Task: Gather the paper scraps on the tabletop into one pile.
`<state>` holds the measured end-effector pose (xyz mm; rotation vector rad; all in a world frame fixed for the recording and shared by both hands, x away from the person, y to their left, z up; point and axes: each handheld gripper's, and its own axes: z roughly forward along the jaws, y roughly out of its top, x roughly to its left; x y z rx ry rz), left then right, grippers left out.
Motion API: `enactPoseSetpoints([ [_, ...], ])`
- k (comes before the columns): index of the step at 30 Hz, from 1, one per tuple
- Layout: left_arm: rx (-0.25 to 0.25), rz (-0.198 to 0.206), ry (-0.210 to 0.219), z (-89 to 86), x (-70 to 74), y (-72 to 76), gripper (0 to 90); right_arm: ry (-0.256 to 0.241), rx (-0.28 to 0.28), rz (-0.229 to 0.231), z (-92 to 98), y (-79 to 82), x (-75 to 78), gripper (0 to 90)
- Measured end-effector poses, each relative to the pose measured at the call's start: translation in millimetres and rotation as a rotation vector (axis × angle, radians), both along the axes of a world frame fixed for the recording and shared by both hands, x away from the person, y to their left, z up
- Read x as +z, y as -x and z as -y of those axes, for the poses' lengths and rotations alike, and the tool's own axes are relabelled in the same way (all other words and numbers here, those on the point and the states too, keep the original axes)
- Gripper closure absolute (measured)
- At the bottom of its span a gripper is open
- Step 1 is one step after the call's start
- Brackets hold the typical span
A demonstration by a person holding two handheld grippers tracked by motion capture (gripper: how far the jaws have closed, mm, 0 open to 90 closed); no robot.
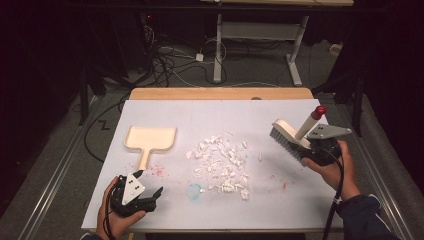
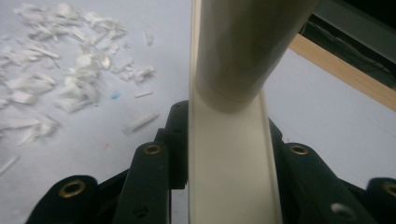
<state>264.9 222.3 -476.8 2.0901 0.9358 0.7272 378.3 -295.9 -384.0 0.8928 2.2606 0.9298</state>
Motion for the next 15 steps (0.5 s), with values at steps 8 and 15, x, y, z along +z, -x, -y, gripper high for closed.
enactPoseSetpoints([
  [8,-0.001,-0.002,0.001,-1.4,-0.1,-2.7,16.6,0.11,-0.055,0.037,-20.6,-34.9,-18.0,68.3],
  [15,-0.014,-0.004,-0.016,0.2,-0.9,-2.6,16.6,0.216,-0.09,0.034,-49.4,-60.6,-42.0,68.3],
])
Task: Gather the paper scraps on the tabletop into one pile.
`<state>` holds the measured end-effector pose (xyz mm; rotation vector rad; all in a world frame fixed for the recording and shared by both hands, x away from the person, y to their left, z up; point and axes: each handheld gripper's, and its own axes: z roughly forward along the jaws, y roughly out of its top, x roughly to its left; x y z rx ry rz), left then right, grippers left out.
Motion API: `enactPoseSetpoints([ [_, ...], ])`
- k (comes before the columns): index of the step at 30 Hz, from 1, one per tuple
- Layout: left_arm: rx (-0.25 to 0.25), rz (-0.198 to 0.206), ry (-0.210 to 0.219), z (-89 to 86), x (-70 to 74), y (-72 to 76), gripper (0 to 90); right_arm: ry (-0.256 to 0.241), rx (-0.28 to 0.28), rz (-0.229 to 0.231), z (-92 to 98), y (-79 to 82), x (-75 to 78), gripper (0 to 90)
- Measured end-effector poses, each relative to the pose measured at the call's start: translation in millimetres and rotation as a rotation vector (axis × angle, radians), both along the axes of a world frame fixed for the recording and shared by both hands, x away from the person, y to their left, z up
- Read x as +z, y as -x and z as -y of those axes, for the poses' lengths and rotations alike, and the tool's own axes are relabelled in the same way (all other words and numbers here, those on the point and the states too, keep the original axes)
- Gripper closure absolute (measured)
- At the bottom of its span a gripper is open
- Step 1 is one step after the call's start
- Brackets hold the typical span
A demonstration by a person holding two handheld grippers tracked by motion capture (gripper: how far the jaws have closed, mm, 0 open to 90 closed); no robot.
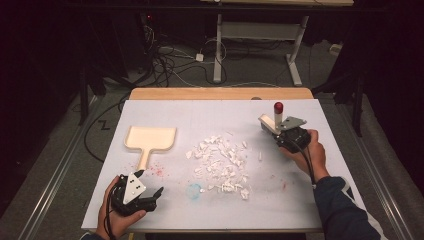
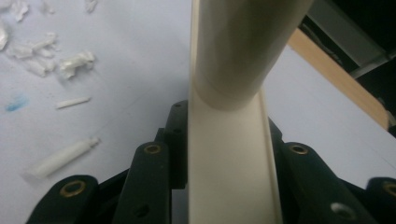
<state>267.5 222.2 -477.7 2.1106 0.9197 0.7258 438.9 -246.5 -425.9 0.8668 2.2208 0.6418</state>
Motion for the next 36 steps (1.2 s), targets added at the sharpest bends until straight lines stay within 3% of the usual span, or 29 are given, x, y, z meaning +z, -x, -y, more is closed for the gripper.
enactPoseSetpoints([
  [6,-0.019,-0.006,-0.019,3.2,-0.9,-0.9,16.6,0.042,0.056,-0.009,-25.6,4.8,-12.6,68.5],
  [9,-0.025,-0.006,-0.029,4.5,-1.7,-0.7,16.6,0.046,0.13,-0.013,-47.9,21.8,-19.1,68.3],
  [10,-0.026,-0.007,-0.028,4.7,-1.8,-0.8,16.6,0.046,0.13,-0.013,-47.9,21.8,-19.1,68.3],
  [12,-0.027,-0.009,-0.028,4.8,-1.9,-0.9,16.6,-0.008,0.208,-0.022,-62.8,38.7,-19.1,68.3],
  [16,-0.03,-0.009,-0.032,5.2,-1.9,-0.2,16.6,-0.021,0.28,-0.03,-74.9,55.7,-17.5,68.3],
  [17,-0.031,-0.008,-0.033,5.2,-1.8,0.0,16.6,-0.035,0.323,-0.039,-80.0,66.6,-15.0,68.3],
  [18,-0.032,-0.008,-0.034,5.2,-1.6,0.3,16.6,-0.035,0.323,-0.039,-80.0,66.6,-15.0,68.3],
  [19,-0.033,-0.007,-0.034,5.2,-1.5,0.5,16.6,-0.055,0.363,-0.061,-82.4,76.1,-12.5,68.4],
  [22,-0.031,-0.006,-0.03,4.7,-1.5,1.0,16.6,-0.044,0.379,-0.052,-83.6,84.5,-9.7,68.4],
  [27,-0.03,-0.004,-0.027,4.9,-1.0,1.6,16.6,-0.102,0.372,-0.024,-71.9,89.4,9.0,68.4],
  [32,-0.03,-0.008,-0.029,5.1,-1.2,0.9,16.6,-0.157,0.334,-0.001,-58.0,80.9,22.3,68.3],
  [36,-0.03,-0.004,-0.027,5.4,-0.8,1.1,16.6,-0.153,0.3,0.025,-53.3,65.2,28.6,68.3],
])
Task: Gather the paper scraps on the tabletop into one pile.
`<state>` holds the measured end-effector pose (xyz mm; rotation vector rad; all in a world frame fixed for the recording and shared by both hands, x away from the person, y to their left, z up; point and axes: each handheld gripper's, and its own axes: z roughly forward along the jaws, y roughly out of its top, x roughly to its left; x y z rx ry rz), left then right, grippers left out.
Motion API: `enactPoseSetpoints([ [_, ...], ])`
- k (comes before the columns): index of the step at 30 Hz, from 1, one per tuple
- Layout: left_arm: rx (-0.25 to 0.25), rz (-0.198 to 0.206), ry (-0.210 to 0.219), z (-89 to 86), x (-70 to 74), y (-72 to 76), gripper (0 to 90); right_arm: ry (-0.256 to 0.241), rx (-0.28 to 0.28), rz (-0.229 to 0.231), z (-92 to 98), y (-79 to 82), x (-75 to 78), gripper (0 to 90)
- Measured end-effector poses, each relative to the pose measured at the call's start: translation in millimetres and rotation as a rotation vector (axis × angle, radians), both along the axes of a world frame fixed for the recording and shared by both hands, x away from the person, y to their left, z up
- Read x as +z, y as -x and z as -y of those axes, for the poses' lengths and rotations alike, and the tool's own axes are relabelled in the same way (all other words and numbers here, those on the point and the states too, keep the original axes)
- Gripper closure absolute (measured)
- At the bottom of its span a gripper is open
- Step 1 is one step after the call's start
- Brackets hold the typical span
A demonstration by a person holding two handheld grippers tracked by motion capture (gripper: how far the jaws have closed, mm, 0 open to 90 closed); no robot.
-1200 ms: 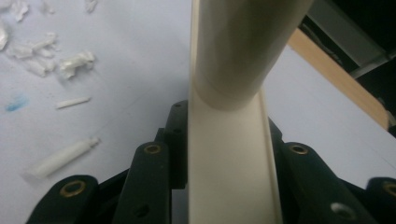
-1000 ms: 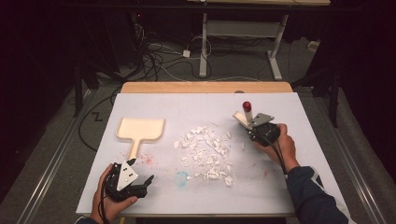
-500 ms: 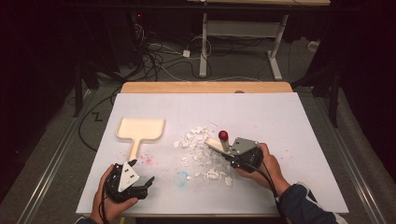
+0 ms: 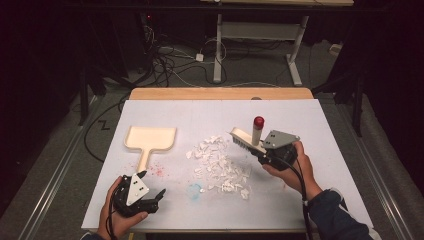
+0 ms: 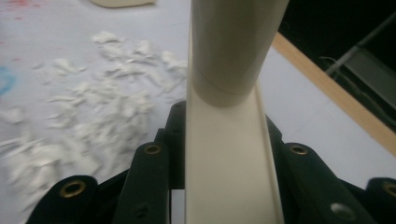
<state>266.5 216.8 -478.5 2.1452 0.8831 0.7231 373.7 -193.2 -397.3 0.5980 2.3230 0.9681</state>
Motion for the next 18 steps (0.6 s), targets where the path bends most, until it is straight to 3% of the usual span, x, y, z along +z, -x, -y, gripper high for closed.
enactPoseSetpoints([
  [5,-0.002,-0.005,0.004,0.3,-0.4,-1.7,16.6,0.036,-0.064,0.053,-1.8,-25.5,-1.9,68.4],
  [6,-0.002,-0.005,0.006,0.7,-0.7,-2.0,16.6,0.064,-0.092,0.066,-4.8,-41.7,-6.9,68.3],
  [8,-0.003,-0.003,0.0,0.9,-0.9,-2.5,16.6,0.068,-0.101,0.064,-6.9,-49.8,-10.8,68.4],
  [10,-0.002,-0.004,0.004,0.3,-0.9,-2.9,16.6,0.102,-0.123,0.075,-15.8,-70.7,-24.7,68.4],
  [13,0.001,-0.011,0.004,-0.1,-1.9,-3.8,16.6,0.109,-0.128,0.081,-22.6,-80.9,-33.1,68.4],
  [14,0.0,-0.013,-0.002,-0.2,-2.0,-4.2,16.6,0.114,-0.114,0.077,-30.8,-88.6,-39.6,68.4],
  [18,-0.006,-0.019,-0.006,0.9,-3.2,-4.1,16.6,0.107,-0.074,0.071,-44.7,-94.1,-46.4,68.4],
])
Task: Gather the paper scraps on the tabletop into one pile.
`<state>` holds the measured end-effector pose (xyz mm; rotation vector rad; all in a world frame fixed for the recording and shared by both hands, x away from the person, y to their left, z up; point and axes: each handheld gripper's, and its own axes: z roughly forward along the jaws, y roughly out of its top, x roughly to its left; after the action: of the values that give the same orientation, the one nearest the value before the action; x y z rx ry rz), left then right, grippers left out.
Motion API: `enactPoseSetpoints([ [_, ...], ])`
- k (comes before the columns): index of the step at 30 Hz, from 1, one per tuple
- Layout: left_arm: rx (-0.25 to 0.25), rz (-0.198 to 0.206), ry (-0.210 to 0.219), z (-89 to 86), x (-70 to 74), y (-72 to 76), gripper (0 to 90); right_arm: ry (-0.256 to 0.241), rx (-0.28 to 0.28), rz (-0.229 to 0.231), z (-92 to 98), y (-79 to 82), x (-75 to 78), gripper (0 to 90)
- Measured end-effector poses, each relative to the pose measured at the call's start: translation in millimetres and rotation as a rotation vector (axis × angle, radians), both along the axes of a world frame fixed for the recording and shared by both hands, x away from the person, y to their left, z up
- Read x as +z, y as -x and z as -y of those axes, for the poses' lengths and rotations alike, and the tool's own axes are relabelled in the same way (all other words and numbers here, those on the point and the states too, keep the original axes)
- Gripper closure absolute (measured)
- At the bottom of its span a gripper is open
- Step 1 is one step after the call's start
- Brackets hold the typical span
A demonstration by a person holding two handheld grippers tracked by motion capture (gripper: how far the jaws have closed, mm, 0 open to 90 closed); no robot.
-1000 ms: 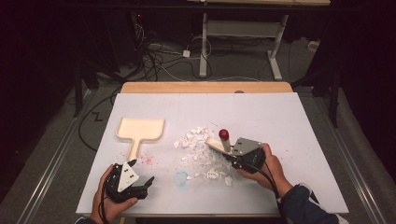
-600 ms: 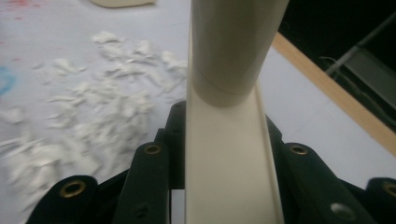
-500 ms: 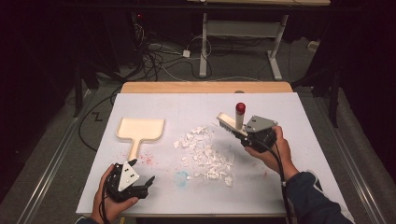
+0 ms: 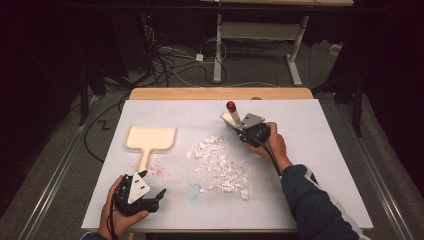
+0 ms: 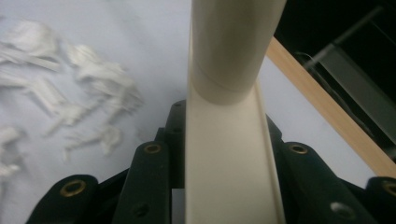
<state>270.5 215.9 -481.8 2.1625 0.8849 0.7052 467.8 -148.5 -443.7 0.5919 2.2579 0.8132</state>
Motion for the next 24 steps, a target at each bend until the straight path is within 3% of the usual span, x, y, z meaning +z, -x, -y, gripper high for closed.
enactPoseSetpoints([
  [2,0.0,-0.001,0.0,-0.5,0.0,0.3,16.6,-0.037,0.097,-0.044,-11.6,2.1,-5.8,68.4],
  [4,0.008,-0.007,0.01,-1.9,-0.2,-0.5,16.6,-0.047,0.119,-0.048,-15.2,4.9,-6.6,68.4],
  [8,0.0,-0.006,-0.003,-0.7,-1.0,0.5,16.6,-0.056,0.234,-0.098,-26.1,16.4,-7.7,68.3],
  [12,-0.003,-0.005,0.006,-0.5,-0.2,2.1,16.6,-0.052,0.295,-0.112,-25.9,27.3,-9.0,68.1],
  [13,-0.007,-0.007,0.002,-0.5,-0.3,2.2,16.6,-0.067,0.358,-0.127,-21.3,37.2,-6.3,68.3],
  [17,-0.015,-0.001,-0.001,0.0,0.3,3.4,16.6,-0.068,0.463,-0.165,-10.9,62.3,0.3,68.3],
  [19,-0.015,0.002,0.002,0.2,1.0,4.5,16.5,-0.057,0.493,-0.164,-6.7,75.4,1.8,68.3],
  [24,-0.01,0.008,0.004,1.8,1.9,3.5,16.6,-0.054,0.488,-0.123,-0.9,90.2,7.5,68.3],
])
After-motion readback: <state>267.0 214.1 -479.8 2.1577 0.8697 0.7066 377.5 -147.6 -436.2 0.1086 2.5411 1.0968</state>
